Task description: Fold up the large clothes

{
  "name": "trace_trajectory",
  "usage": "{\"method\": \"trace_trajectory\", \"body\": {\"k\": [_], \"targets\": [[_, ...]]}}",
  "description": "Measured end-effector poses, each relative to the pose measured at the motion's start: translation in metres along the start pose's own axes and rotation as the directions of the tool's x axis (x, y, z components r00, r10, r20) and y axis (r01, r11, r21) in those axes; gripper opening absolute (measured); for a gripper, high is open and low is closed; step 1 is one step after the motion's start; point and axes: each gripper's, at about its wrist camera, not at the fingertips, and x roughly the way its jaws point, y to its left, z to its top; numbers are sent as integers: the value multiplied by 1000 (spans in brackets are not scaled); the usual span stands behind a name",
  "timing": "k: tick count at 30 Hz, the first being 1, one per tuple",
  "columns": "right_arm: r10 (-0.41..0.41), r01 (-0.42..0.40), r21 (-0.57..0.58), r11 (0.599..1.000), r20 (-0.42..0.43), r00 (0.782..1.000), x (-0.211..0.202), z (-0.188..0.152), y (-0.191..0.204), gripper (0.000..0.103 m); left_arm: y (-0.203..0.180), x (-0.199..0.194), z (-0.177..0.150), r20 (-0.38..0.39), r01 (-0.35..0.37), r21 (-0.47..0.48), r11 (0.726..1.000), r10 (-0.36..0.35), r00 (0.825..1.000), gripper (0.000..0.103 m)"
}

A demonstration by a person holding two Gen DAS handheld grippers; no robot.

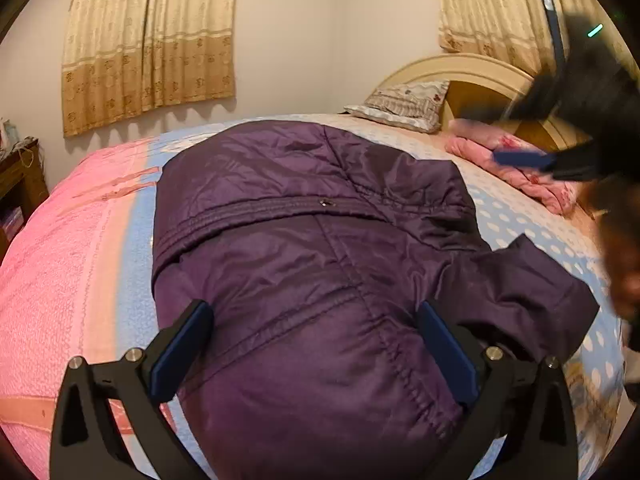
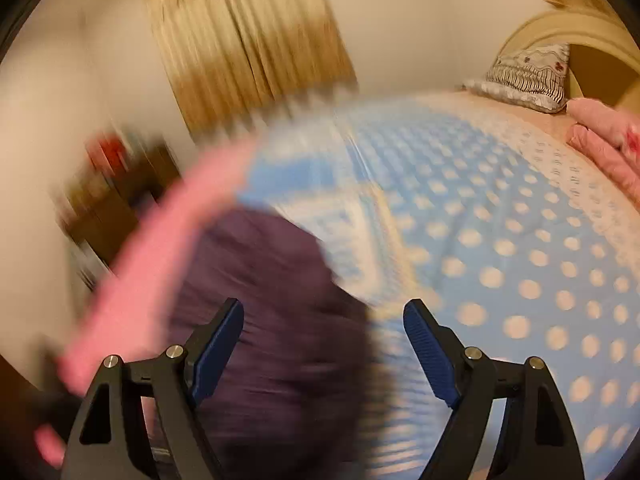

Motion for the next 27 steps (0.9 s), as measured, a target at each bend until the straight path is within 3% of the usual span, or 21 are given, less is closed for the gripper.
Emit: {"method": "trace_trajectory", "body": {"k": [3, 7, 9, 11, 14, 17, 19, 22, 24, 27], "targets": [[153, -157, 94, 983, 44, 987, -17, -6, 32, 82, -3, 0, -6, 15, -30, 9, 1000, 29, 999, 103], [248, -250, 140, 958, 37, 968, 9, -23, 64, 82, 6, -7, -13, 27, -15, -38, 999, 16, 1000, 103], [238, -233, 200, 952, -2, 971, 37, -30, 57, 82, 13, -8, -17, 30, -1, -62, 998, 3, 1000, 103], [213, -208, 310, 928, 17, 977, 53, -37, 32, 82, 23, -10, -19, 36, 22, -96, 995, -19, 999, 103], [221, -213, 384, 898, 23, 975, 67, -47, 1, 80, 40, -21, -17, 75, 56, -164, 985, -44, 996, 103], [186, -173, 282, 944, -18, 982, 79, -51, 2, 80, 53, -28, -3, 131, 29, -223, 974, 1, 991, 103], [135, -130, 189, 973, -14, 991, 84, -58, 1, 79, 62, -25, 11, 140, 58, -257, 965, -22, 990, 103], [114, -109, 168, 980, -24, 993, 98, -66, -11, 79, 57, 9, 27, 26, -44, -186, 982, 50, 998, 103], [110, -105, 152, 983, -25, 994, 102, -68, -17, 79, 52, 35, 24, -66, -88, -139, 986, 79, 995, 103], [94, -88, 96, 991, -60, 994, 108, -70, -18, 79, 67, 53, 17, -123, -58, -246, 968, 28, 992, 103]]}}
